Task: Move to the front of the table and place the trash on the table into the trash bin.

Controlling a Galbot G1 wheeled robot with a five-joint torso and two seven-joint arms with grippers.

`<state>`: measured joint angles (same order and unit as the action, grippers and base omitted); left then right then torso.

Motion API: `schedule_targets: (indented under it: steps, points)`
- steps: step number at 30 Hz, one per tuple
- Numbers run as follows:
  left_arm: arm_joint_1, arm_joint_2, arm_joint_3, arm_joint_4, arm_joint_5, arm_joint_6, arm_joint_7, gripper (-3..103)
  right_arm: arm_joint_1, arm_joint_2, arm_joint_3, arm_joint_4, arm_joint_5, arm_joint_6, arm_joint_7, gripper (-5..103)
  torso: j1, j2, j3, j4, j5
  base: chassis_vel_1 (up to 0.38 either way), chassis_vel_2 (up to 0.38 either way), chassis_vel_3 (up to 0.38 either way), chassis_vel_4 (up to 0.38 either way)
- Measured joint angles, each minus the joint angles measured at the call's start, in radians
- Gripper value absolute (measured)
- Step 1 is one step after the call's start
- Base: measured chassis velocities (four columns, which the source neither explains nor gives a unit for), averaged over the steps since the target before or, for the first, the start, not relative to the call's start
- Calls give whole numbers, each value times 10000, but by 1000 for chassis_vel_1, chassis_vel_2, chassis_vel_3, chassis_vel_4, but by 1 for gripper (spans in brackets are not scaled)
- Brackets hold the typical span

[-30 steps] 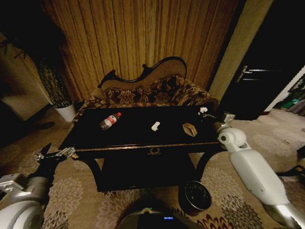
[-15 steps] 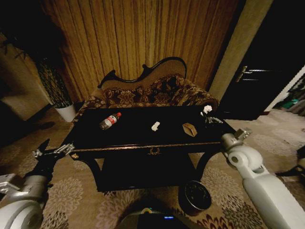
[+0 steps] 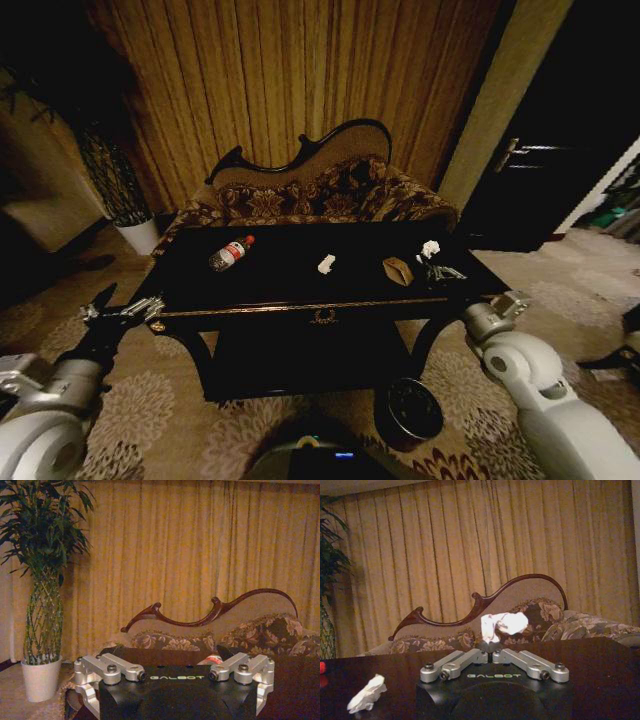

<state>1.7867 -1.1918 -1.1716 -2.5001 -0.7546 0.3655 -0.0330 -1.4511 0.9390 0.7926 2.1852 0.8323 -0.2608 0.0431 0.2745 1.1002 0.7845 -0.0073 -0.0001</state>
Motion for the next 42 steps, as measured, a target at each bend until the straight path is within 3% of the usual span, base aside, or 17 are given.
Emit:
schedule_targets:
  steps: [24,30,36,42]
  points:
    - [89,-191,53,0,76,-130,-42,100,-386,384,-241,-551,-573,270,-8,0,-2,2,-1,0,-1,110,-109,-105,108]
    - [113,-193,-57,0,73,-179,-65,100,-519,694,-461,-1772,-890,534,-289,0,-5,3,-3,1,0,32,-26,-32,37]
    - [64,-169,-41,0,69,-186,-76,100,-625,1129,-795,-3755,-1829,1043,-909,0,3,-2,2,-3,2,0,0,0,0]
    - [41,-246,13,0,71,-185,-69,100,226,1857,-1384,-6901,-2791,1548,-1282,0,1,0,0,1,2,0,0,0,0]
